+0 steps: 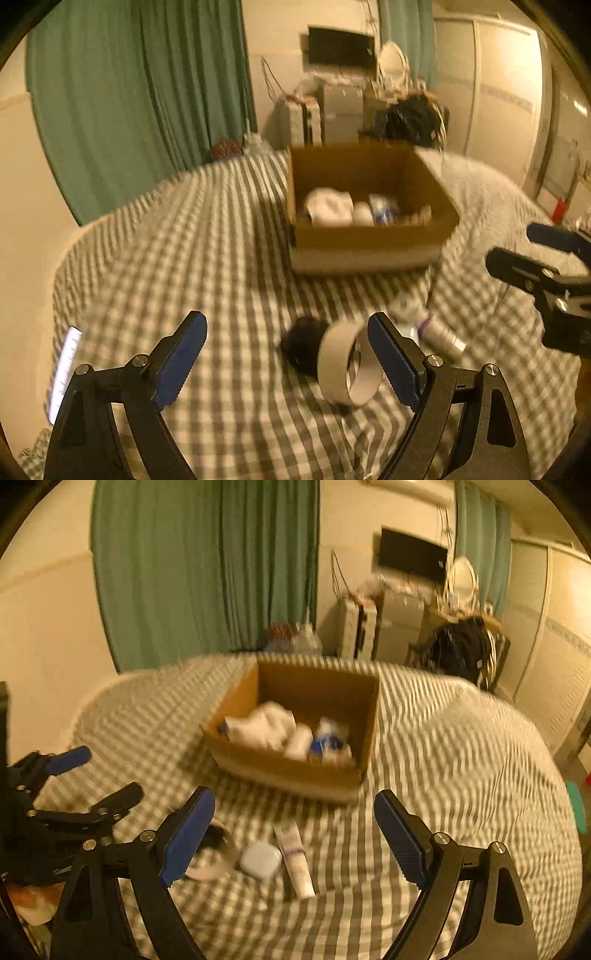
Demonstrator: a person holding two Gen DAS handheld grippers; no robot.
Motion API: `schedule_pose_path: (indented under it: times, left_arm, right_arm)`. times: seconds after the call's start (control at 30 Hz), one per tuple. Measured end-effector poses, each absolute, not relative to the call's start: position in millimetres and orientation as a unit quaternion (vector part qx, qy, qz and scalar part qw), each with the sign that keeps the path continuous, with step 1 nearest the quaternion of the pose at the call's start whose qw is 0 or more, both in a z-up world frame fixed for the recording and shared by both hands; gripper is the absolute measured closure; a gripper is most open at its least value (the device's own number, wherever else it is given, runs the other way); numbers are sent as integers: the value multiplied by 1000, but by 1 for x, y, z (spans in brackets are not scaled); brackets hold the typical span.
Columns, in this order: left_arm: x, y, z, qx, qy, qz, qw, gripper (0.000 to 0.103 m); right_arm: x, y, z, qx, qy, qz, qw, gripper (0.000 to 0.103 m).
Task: Organize objects
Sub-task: 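Grasp the tape roll with the left tool while the right grasps the toothpaste tube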
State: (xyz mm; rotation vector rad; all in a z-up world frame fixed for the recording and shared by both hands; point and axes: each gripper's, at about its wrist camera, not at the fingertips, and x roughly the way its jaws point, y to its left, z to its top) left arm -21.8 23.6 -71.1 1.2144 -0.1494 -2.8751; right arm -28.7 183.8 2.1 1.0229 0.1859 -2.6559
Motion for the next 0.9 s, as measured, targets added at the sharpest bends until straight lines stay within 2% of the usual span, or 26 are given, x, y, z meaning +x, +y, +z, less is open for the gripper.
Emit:
schedule_pose_path:
  times: [0.17, 0.3, 0.37, 0.5, 0.57, 0.63, 0.67, 0.73, 0.83, 0.9]
  left_arm:
    - [-28, 38, -116, 429, -76, -900, -5, 11]
    - [-30, 41, -129, 440, -86, -894, -12, 12]
    - [-31, 42, -136, 444, -85, -892, -14, 12]
    - [-38, 39, -147, 452, -73, -889, -10, 12]
    - [-40, 39, -151, 455, -67, -888, -15, 15]
    - [-39, 39, -153, 457, -66, -887, -22, 33]
    - [-39, 39, -153, 458, -66, -886, -28, 38]
    - [-39, 41, -157, 467, -64, -881, -43, 63]
    - [-36, 41, -160, 472, -63, -878, -56, 78]
    - [-35, 41, -158, 470, -61, -879, -57, 82]
  right_arm:
    - [-43, 187, -48, 388, 74, -908, 137, 15]
    - [-51, 185, -81, 417, 74, -895, 142, 16]
    - [-56, 184, -100, 444, 65, -882, 148, 26]
    - [-63, 175, -119, 476, 80, -863, 151, 39]
    - [-68, 172, -127, 493, 85, -854, 144, 55]
    - [-74, 172, -137, 511, 87, -844, 138, 67]
    - [-75, 172, -139, 516, 89, -841, 135, 71]
    - [-76, 170, -143, 521, 95, -838, 133, 74]
    - [-75, 168, -145, 523, 104, -836, 130, 74]
    - [-75, 167, -146, 523, 106, -836, 129, 75]
